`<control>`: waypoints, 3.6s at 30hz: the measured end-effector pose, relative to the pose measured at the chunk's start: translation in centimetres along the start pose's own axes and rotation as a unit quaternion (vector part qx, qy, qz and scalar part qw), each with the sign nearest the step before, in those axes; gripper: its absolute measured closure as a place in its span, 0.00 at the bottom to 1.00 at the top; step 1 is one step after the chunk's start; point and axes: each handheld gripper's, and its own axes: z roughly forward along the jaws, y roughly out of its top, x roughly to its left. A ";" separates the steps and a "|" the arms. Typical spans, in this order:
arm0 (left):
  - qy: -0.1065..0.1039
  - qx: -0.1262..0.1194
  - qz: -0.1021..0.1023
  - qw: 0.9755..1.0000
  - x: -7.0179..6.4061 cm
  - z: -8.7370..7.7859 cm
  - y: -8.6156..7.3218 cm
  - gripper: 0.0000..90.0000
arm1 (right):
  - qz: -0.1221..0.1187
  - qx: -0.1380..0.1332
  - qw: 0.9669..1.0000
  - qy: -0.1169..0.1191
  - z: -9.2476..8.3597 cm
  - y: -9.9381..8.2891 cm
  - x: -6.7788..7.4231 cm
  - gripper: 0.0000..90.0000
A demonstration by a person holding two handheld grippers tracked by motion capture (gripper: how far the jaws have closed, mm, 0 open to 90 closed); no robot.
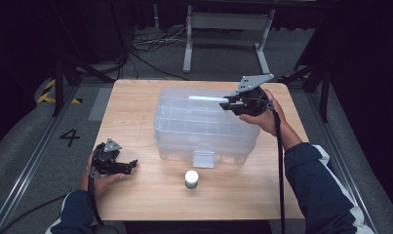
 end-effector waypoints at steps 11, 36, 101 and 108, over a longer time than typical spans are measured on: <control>-0.001 0.000 0.001 1.000 0.0 0.0 0.0 0.09 | -0.016 -0.002 1.000 -0.003 0.8 0.7 0.9 0.82; -0.038 -0.018 0.042 0.998 -0.3 -0.5 -0.1 0.44 | -0.020 -0.013 1.000 -0.005 1.3 0.9 1.1 0.82; -0.076 -0.166 0.127 0.975 -5.2 -5.8 8.4 0.99 | 0.016 0.029 0.999 -0.006 1.6 4.1 -2.1 0.81; -0.082 -0.172 0.131 0.973 -5.6 -5.7 8.8 1.00 | 0.014 0.027 1.000 -0.004 1.8 4.0 -2.2 0.81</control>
